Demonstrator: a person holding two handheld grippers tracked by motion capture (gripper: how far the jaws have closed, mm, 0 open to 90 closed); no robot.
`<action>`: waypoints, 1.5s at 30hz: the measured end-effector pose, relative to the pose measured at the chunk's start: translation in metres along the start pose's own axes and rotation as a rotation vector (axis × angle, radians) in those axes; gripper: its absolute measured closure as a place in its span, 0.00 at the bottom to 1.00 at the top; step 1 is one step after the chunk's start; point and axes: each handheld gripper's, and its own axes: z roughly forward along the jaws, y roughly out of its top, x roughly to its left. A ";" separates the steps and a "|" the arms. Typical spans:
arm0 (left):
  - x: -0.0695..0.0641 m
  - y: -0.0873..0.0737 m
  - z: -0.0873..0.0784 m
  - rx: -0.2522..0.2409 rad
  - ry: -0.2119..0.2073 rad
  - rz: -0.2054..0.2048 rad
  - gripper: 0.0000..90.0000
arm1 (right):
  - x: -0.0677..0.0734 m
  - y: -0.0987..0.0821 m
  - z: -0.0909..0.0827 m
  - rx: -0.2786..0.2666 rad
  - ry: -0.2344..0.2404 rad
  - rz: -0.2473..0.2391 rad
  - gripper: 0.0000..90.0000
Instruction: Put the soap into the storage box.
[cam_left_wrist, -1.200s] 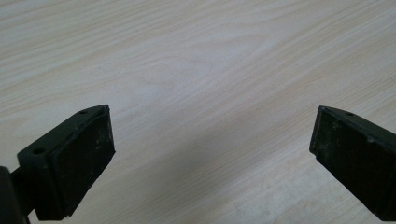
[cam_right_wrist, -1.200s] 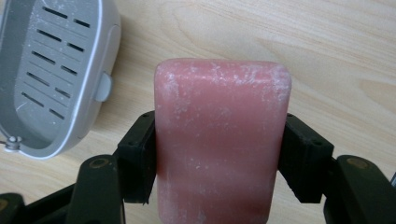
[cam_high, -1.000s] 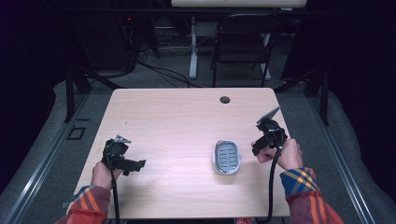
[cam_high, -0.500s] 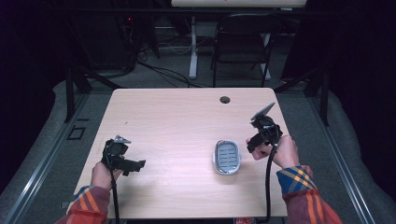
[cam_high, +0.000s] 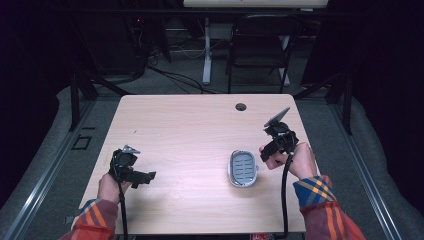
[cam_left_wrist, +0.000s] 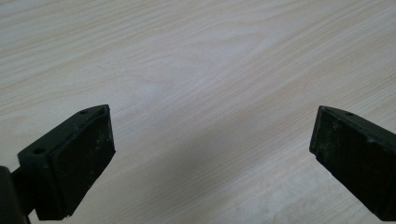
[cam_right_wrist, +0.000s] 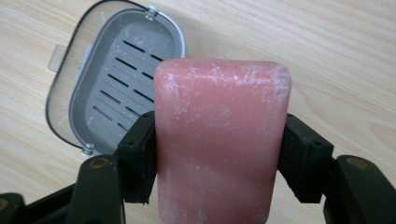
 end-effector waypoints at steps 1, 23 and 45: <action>0.000 0.000 0.000 0.001 0.000 0.000 0.00 | 0.003 -0.001 0.002 -0.033 0.003 0.021 0.42; 0.000 0.000 -0.001 0.002 0.002 0.000 0.00 | 0.034 0.017 0.012 0.035 0.002 -0.072 0.42; -0.001 0.000 0.000 0.008 -0.003 0.009 0.00 | 0.063 0.045 0.047 0.179 -0.023 -0.042 0.41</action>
